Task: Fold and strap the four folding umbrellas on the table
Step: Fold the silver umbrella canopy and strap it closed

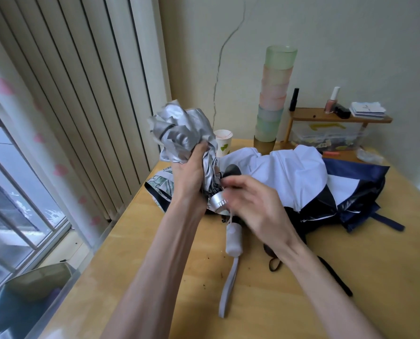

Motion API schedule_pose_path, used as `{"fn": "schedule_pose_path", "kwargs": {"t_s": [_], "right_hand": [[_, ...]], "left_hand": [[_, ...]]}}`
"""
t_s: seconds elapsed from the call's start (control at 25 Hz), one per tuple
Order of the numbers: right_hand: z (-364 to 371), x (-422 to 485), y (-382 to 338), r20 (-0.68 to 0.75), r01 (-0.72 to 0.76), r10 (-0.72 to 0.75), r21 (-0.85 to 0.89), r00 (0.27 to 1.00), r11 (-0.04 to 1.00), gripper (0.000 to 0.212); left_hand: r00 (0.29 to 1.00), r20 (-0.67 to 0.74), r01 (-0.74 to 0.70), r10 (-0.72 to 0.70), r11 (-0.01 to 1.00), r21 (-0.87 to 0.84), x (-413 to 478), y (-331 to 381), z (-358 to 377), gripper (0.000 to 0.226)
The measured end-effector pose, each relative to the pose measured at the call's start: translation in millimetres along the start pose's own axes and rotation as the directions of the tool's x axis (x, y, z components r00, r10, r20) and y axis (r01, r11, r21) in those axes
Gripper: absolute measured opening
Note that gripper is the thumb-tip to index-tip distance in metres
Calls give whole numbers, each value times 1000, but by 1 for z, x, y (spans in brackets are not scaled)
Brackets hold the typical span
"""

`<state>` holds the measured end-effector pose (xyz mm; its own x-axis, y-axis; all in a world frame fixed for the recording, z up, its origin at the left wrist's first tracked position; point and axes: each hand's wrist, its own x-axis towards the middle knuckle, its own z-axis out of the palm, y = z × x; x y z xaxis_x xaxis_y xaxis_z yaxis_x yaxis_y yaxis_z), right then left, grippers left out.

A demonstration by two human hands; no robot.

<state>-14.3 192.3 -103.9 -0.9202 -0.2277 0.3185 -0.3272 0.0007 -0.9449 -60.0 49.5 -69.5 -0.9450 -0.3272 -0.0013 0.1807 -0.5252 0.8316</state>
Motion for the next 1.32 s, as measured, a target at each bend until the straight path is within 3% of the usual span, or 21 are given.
{"fn": "schedule_pose_path", "kwargs": {"t_s": [0.08,0.16,0.28,0.36,0.44,0.52,0.64,0.76,0.96,1.16,1.32], "right_hand": [[6,8,0,-216,26,8,152,976,988,35],[21,16,4,-448,68,13,165,894,984,38],[40,18,8,-642,67,81,203,762,977,31],[38,16,7,-696,75,95,209,712,975,27],[34,12,11,-658,94,6,116,753,989,25],[29,8,15,-490,116,-81,41,868,992,19],[12,7,5,-277,71,-53,57,960,996,19],[-1,8,-8,-244,30,-26,11,969,1000,27],[-24,13,-6,-322,-3,-29,-99,946,995,21],[-53,15,-17,-407,-15,71,140,911,990,19],[-67,20,-24,-321,8,179,506,930,863,14]], "left_hand": [[1000,5,-2,3,998,-59,-1,-3,2,9],[998,43,57,-53,994,-91,-10,-12,9,28],[990,38,137,-134,988,-69,-27,-25,20,23],[984,28,176,-174,982,-69,-32,-33,20,26],[980,54,196,-192,976,-90,-34,-36,16,23],[980,113,173,-164,982,-75,-34,-33,12,19],[964,242,96,-113,992,82,-33,-20,1,57],[940,328,16,-94,972,233,-34,-14,-15,66],[926,352,49,-138,967,251,-32,-10,-27,63],[935,333,31,-121,964,263,-14,-12,-23,47],[941,319,47,-116,975,216,-6,-16,-18,42]]}}
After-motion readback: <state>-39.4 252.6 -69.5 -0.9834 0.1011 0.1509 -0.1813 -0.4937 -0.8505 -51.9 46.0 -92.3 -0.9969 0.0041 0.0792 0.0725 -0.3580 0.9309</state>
